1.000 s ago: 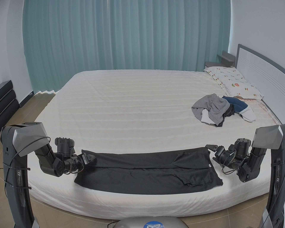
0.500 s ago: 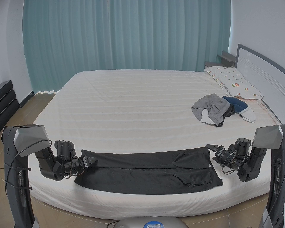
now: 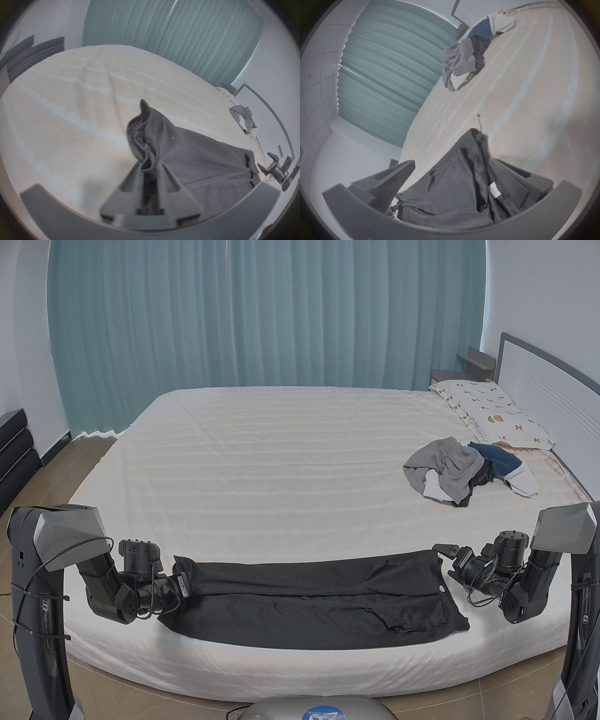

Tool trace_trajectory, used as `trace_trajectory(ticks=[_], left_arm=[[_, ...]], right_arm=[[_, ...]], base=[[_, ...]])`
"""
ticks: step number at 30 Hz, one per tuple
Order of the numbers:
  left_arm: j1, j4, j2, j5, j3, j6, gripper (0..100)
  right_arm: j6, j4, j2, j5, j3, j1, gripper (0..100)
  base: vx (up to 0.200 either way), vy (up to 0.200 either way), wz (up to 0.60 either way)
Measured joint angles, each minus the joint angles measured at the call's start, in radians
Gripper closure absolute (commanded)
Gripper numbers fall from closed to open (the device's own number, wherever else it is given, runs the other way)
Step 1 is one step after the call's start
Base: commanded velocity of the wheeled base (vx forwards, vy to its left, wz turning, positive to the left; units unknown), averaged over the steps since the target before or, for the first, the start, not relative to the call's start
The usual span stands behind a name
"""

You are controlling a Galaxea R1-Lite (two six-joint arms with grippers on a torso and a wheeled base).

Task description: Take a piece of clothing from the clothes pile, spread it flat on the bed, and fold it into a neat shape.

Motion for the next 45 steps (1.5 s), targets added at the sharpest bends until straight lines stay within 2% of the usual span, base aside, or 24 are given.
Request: trace_trajectory(ticks=[19, 25, 31, 38, 45], left_arm=[[0.055, 0.006, -0.077, -0.008, 0.016, -0.039, 100], [0.056, 0.005, -0.079, -0.009, 0.018, -0.041, 100], [0.055, 0.004, -0.079, -0.009, 0.018, -0.043, 100], [0.043, -0.003, -0.082, -0.009, -0.011, -0.185, 100], [0.006, -0.006, -0.086, -0.007, -0.035, -0.224, 100]], right_arm=[[0.000, 0.000, -0.004, 0.000, -0.001, -0.014, 0], [0.000, 0.000, -0.004, 0.000, -0.001, -0.016, 0], [0.000, 0.000, -0.004, 0.000, -0.001, -0.017, 0], [0.000, 0.000, -0.005, 0.000, -0.001, -0.015, 0], [0.000, 0.000, -0.005, 0.000, -0.001, -0.014, 0]], base=[[0.000, 0.000, 0.00], [-0.200, 0.000, 0.00], [0.000, 0.000, 0.00], [0.000, 0.000, 0.00], [0.000, -0.143, 0.00]])
